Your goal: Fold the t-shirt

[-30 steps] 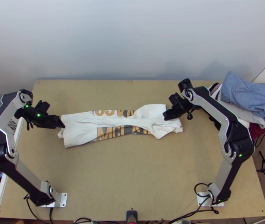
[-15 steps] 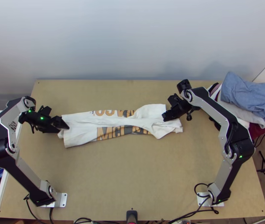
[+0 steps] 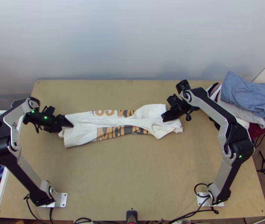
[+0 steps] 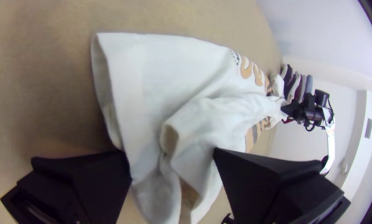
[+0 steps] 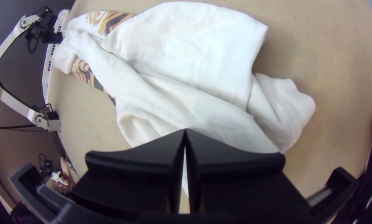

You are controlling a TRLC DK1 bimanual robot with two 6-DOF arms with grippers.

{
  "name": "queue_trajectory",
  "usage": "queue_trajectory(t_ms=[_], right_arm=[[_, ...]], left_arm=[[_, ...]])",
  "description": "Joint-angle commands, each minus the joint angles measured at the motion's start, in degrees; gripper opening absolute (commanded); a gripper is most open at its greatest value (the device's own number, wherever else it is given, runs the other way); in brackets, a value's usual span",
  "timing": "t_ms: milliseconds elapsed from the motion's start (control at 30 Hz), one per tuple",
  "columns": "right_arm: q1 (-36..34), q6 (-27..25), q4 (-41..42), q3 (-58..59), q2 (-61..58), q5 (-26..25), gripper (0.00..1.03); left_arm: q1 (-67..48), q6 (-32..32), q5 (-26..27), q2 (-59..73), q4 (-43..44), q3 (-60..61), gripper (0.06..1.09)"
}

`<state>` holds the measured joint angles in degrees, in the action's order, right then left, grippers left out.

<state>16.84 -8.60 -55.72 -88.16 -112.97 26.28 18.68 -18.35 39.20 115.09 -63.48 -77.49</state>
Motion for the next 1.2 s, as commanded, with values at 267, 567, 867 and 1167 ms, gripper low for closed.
queue_trajectory(t_ms=[267,567,867,1167], right_arm=[[1.4,1.0,0.5,0.9,-0.2,-0.2,0.03],[2.6,1.7,0.5,0.6,-0.2,-0.3,0.03],[3.1,1.0,-2.6,-0.2,6.2,7.0,0.03],[-1.2,1.7,-6.2,-0.9,11.0,8.7,0.03]], left_arm=[[-6.0,3.0,6.1,5.7,0.2,-3.5,0.5],[-1.8,3.0,7.6,2.8,0.6,-5.2,0.1],[3.0,-2.6,8.9,0.4,-5.8,-7.3,0.1],[8.5,-8.7,8.8,0.0,-11.9,-10.1,0.1]])
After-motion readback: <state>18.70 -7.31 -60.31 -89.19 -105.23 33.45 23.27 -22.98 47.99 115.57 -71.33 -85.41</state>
